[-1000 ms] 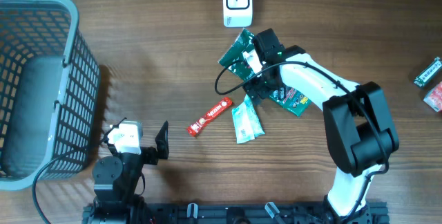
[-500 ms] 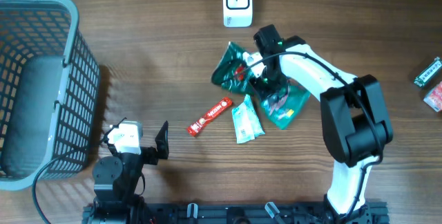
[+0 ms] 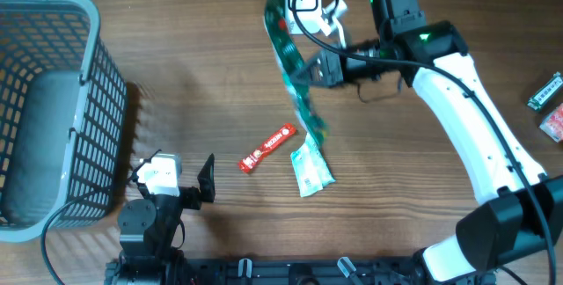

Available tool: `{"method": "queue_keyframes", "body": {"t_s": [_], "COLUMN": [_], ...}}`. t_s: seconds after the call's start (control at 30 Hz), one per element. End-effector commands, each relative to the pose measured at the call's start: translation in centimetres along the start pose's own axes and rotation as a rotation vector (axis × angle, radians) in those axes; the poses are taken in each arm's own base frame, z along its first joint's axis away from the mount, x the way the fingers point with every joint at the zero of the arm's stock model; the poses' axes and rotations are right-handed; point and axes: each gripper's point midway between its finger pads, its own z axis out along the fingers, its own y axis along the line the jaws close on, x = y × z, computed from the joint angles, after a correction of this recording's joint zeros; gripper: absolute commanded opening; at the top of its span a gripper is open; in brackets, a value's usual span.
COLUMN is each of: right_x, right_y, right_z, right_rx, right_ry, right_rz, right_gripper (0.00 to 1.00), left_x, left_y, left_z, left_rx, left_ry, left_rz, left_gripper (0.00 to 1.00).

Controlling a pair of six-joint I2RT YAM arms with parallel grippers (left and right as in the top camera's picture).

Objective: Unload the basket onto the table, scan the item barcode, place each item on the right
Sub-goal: 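Raise the glove pack with the right gripper up to the scanner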

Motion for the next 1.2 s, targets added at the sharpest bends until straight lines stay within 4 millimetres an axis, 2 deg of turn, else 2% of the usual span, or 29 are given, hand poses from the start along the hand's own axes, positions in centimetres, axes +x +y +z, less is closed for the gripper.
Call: {"method": "queue_keyframes", "body": {"t_s": [0.0, 0.17, 0.27, 0.4, 0.53, 0.6, 0.7, 0.73, 0.83, 1.03, 1.17], "right_x": [-0.7, -1.3, -0.4, 1.4, 3.4, 3.2, 1.4, 1.1, 1.6, 1.3, 1.5], "right_y": [6.7, 6.9, 7.6, 6.0, 3.7, 2.6, 0.7, 0.1, -0.1, -0.7, -2.4], "right_z": [-1.1, -1.1, -1.3, 0.2, 2.4, 2.9, 3.8, 4.1, 4.1, 4.4, 3.7], "right_rx": [-0.389, -0.393, -0.485, -0.522, -0.541, -0.532, -0.439, -0.407, -0.352, -0.247, -0.223], "right_ry": [0.059, 0.030, 0.021, 0.003, 0.042, 0.089, 0.214, 0.277, 0.426, 0.482, 0.456], "right_rz": [-0.115, -0.230, -0.453, -0.611, -0.549, -0.380, 0.216, 0.504, 1.019, 1.480, 1.655], "right_gripper": [0.05, 0.05, 0.04, 0.05, 0.04, 0.05, 0.04, 0.04, 0.04, 0.04, 0.04], "left_x": [0.0, 0.0, 0.0, 0.0, 0.0, 0.0, 0.0, 0.0, 0.0, 0.0, 0.0], "left_y": [-0.3, -0.3, -0.3, -0.3, -0.3, -0.3, -0.3, -0.3, -0.3, -0.3, -0.3], "left_z": [0.0, 0.0, 0.0, 0.0, 0.0, 0.0, 0.0, 0.0, 0.0, 0.0, 0.0], "left_rx": [0.017, 0.017, 0.017, 0.017, 0.017, 0.017, 0.017, 0.017, 0.017, 0.017, 0.017], "left_ry": [0.001, 0.001, 0.001, 0.001, 0.001, 0.001, 0.001, 0.001, 0.001, 0.001, 0.001], "left_rz": [0.016, 0.016, 0.016, 0.016, 0.016, 0.016, 0.016, 0.016, 0.016, 0.016, 0.016], "left_gripper": [1.00, 1.00, 1.00, 1.00, 1.00, 1.00, 1.00, 1.00, 1.00, 1.00, 1.00]}}
